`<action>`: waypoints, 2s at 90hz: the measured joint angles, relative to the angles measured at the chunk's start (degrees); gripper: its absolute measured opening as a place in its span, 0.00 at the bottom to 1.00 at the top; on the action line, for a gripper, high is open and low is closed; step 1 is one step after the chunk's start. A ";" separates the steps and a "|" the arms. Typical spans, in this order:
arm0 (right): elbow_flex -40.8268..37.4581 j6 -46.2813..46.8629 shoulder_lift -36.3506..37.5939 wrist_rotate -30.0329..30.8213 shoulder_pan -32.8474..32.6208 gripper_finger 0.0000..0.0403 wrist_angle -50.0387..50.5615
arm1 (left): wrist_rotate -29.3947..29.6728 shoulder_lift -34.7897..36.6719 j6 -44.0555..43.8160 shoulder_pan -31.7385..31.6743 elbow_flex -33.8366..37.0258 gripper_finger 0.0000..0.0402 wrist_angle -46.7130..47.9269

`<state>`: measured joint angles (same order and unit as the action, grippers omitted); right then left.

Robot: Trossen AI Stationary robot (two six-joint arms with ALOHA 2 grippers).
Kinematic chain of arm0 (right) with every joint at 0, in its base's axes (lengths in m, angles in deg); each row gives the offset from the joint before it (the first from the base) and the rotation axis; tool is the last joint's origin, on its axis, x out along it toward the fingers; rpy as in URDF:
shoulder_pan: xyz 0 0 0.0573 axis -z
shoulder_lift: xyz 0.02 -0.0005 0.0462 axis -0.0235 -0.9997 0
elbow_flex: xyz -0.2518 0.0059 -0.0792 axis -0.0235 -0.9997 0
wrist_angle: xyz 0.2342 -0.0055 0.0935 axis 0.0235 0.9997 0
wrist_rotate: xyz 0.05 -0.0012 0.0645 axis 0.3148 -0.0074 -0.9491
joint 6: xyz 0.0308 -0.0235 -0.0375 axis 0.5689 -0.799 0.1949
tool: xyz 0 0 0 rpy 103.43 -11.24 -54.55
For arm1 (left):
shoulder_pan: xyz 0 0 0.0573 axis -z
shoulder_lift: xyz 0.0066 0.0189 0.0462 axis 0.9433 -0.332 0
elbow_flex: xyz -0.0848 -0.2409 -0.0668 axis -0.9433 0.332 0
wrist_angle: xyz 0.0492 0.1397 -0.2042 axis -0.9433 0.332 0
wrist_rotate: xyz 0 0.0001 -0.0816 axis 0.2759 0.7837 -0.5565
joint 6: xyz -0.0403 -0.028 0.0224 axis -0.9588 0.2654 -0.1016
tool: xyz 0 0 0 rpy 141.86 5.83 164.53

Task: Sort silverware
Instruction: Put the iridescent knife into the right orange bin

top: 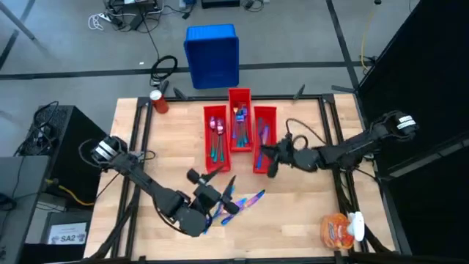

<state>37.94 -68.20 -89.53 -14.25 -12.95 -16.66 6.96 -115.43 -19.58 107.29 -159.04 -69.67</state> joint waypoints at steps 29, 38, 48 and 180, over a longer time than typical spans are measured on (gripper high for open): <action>1.82 17.55 0.24 -27.57 18.35 0.00 17.89 | 0.14 0.00 -5.45 -2.09 0.00 0.54 13.03; 5.49 19.73 0.24 -28.73 20.15 0.00 28.04 | -0.06 0.36 -11.12 -3.42 0.05 0.54 20.46; 12.19 18.92 0.24 -27.47 21.11 0.00 41.05 | -10.48 2.97 -23.88 -6.35 0.08 0.54 32.57; 22.16 26.60 -1.32 -42.70 26.87 0.34 52.70 | -45.13 -0.52 -62.72 -17.74 0.07 0.52 64.02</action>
<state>60.11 -41.60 -90.85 -56.95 13.92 36.04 -38.17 -115.96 -82.30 89.55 -158.97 -5.65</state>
